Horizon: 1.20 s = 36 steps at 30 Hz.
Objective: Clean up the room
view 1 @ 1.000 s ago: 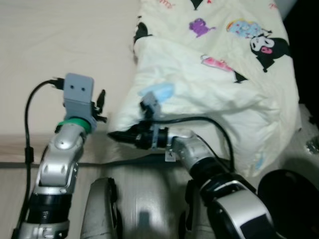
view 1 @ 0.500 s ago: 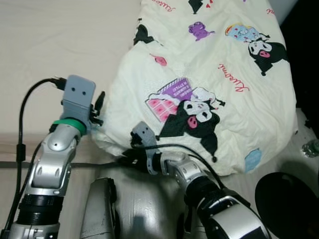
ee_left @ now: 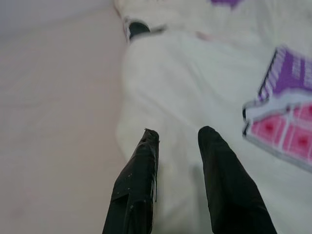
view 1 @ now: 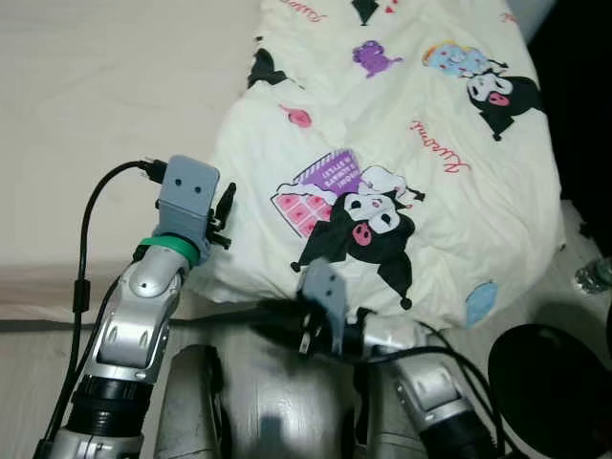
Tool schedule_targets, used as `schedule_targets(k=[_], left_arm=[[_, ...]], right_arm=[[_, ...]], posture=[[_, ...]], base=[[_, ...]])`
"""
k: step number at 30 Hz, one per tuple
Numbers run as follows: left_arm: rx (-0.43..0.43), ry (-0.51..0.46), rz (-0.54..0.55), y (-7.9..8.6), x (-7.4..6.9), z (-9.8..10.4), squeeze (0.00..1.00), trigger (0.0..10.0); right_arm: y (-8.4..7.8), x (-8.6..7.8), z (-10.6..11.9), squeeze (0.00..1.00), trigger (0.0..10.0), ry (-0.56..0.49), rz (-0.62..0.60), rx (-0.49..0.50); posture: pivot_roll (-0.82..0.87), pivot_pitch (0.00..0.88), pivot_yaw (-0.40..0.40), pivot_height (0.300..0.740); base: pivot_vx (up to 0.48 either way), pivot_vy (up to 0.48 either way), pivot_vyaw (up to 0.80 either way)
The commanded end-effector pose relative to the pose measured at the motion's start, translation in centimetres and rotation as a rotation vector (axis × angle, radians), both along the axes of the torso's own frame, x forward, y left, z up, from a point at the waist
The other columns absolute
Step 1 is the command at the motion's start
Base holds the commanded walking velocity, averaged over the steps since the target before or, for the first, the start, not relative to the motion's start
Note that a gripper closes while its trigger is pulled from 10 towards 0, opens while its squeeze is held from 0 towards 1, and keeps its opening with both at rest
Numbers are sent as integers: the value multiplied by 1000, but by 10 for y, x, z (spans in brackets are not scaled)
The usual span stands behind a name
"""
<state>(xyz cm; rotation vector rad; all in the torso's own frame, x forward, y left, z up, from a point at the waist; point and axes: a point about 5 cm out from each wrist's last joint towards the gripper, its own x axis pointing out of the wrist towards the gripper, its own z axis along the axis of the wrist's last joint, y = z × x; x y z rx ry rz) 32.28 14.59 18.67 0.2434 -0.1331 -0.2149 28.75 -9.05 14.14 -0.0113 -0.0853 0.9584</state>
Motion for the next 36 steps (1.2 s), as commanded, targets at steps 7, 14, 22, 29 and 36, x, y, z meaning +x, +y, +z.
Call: schedule_targets(k=[7,14,22,29,36], left_arm=[[-5,50,-32,-9,0,-14,0,10000],[-6,57,-37,-14,3,-17,0,10000],[-4,71,-29,-14,-1,-21,0,10000],[8,76,-20,-9,-3,-21,0,10000],[16,75,-23,-10,-4,-20,0,10000]], right_arm=[[-162,-3,-26,855,10000,7,-1090,296],[-211,-26,-77,1000,10000,270,-1313,281],[-173,-5,-99,1000,10000,551,-1040,627],[-148,5,-112,1000,10000,630,-945,789],[-162,5,-121,0,10000,721,-1149,845]], posture=[[-5,184,55,575],[3,186,59,575],[40,192,66,575],[70,200,77,575],[94,207,92,575]], base=[[0,0,0],[0,0,0],[0,0,0],[0,0,0],[0,0,0]])
